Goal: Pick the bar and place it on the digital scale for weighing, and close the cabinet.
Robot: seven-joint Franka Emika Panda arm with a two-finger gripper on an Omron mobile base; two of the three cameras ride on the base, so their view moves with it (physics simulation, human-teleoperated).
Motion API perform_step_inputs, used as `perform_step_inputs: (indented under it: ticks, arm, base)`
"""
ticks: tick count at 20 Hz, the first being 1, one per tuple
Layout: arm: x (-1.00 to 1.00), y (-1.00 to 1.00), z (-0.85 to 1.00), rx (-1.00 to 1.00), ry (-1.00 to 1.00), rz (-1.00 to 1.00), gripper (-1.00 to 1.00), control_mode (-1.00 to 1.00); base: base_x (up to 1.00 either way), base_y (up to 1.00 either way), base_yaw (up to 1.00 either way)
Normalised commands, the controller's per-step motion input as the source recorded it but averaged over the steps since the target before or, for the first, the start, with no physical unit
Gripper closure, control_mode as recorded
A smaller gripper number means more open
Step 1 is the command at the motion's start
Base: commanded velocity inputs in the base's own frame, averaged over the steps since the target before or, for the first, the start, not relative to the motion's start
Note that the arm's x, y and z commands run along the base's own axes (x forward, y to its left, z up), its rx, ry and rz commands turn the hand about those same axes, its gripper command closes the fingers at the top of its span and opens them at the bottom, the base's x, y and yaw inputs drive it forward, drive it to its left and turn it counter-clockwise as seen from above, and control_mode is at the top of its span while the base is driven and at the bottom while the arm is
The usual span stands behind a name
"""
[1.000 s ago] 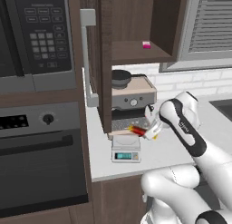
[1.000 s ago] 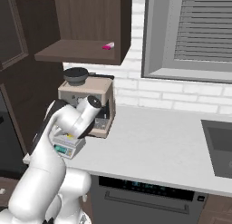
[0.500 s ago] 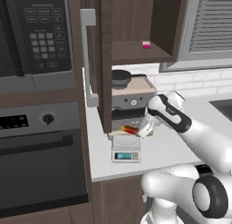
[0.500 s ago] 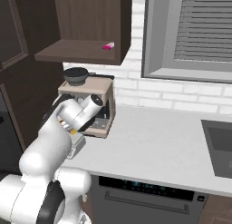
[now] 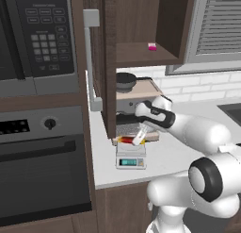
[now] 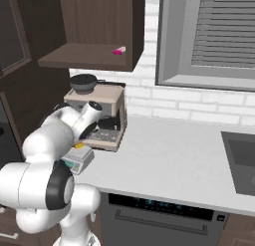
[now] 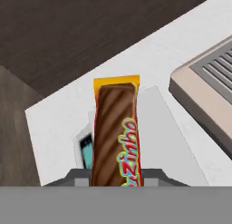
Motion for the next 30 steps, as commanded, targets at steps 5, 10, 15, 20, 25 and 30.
perform_step_inputs:
  ticks: [5,10,15,20,25,30]
  arm:
    - [0.01,-0.01,-0.10,-0.09,0.04,0.08,1.00,-1.00]
    - [0.06,0.00,-0.15,0.00,-0.05,0.03,1.00,-1.00]
    - [0.00,0.00,-0.26,0.00,-0.16,0.05,1.00,-1.00]
    - [0.00,0.00,-0.21,0.00,-0.05,0.02,1.00,-1.00]
    - [0.00,0.00,-0.11,0.00,-0.03,0.00,1.00,-1.00]
    - [-0.16,-0.07,-0.07,0.00,0.00,0.00,1.00,-1.00]
  base:
    - [0.00,0.00,0.00]
    - [0.00,0.00,0.00]
    - [0.00,0.00,0.00]
    - [0.00,0.00,0.00]
    - [0.00,0.00,0.00]
    - [0.00,0.00,0.00]
